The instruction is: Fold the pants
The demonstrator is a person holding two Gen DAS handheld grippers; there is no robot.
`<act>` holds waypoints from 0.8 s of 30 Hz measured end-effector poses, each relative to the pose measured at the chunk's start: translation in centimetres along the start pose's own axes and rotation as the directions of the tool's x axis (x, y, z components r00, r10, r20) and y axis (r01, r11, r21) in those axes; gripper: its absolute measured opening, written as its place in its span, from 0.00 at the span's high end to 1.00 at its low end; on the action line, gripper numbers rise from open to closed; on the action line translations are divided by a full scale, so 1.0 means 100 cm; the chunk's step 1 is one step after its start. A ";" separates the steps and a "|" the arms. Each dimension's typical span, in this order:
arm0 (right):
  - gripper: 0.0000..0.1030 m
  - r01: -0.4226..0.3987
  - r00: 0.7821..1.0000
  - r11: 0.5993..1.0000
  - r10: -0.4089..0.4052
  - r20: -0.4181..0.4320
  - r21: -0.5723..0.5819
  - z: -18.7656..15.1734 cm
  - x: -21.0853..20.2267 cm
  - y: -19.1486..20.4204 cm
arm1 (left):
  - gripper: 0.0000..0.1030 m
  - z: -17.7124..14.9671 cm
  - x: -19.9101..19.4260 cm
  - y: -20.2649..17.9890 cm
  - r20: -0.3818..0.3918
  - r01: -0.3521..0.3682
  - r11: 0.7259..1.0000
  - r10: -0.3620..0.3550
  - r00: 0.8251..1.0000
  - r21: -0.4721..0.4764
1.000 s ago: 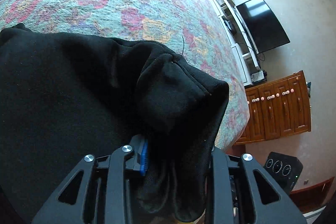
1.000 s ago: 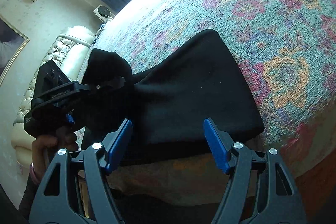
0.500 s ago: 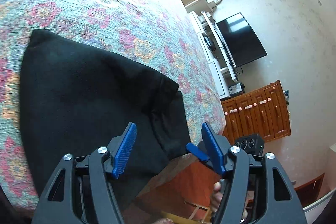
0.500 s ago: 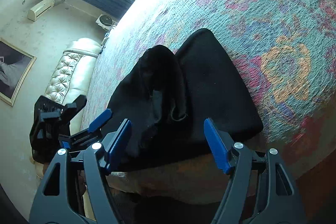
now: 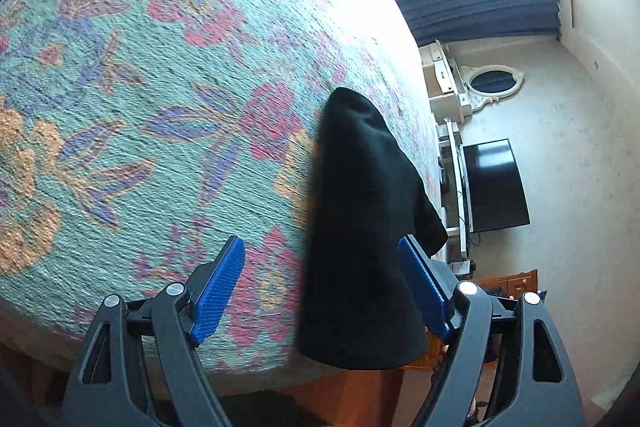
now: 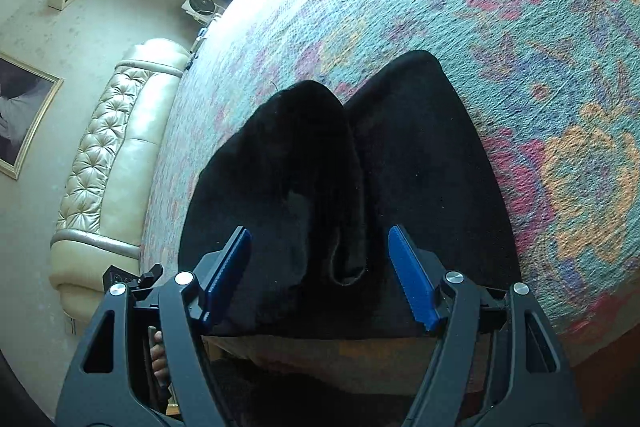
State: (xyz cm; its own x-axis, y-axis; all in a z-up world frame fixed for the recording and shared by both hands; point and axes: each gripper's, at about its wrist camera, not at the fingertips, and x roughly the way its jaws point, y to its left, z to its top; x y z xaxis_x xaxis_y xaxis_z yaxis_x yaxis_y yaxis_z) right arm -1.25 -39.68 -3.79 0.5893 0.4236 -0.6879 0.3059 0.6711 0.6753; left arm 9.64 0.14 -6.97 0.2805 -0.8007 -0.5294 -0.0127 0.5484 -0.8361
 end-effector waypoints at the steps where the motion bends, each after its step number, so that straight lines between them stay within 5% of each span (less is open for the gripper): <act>1: 0.31 0.006 1.000 1.000 -0.006 -0.005 -0.010 -0.002 0.002 0.002 | 0.25 0.001 -0.001 0.007 0.002 0.006 1.000 -0.006 1.000 -0.009; 6: 0.33 -0.032 0.998 0.998 0.030 -0.051 -0.047 -0.004 0.019 0.013 | 0.24 -0.003 -0.002 0.024 0.026 0.114 0.993 -0.114 0.993 -0.007; 10: 0.79 -0.004 0.997 0.998 -0.001 -0.077 -0.060 -0.004 0.033 0.018 | 0.24 -0.006 -0.004 0.026 0.033 0.156 0.988 -0.157 0.987 0.018; 12: 0.84 0.008 0.998 0.996 -0.014 -0.058 -0.088 -0.004 0.030 0.024 | 0.24 -0.006 -0.010 0.032 0.035 0.167 0.986 -0.167 0.985 0.018; 19: 0.88 0.053 0.997 0.973 -0.041 0.061 -0.224 0.003 -0.013 0.057 | 0.24 -0.004 -0.024 0.044 0.025 0.169 0.986 -0.169 0.985 0.015; 24: 0.89 0.114 0.989 0.962 -0.085 0.124 -0.249 0.008 -0.047 0.043 | 0.24 -0.005 -0.021 0.033 0.019 0.147 0.989 -0.147 0.989 0.030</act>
State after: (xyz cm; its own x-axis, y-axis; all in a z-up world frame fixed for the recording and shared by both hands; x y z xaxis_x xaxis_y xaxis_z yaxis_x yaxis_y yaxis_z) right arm -2.07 -39.29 2.60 0.6493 0.2865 -0.7045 0.1750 0.8452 0.5050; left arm 8.57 3.48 -8.71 0.2976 -0.8679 -0.3977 0.0574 0.4321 -0.9000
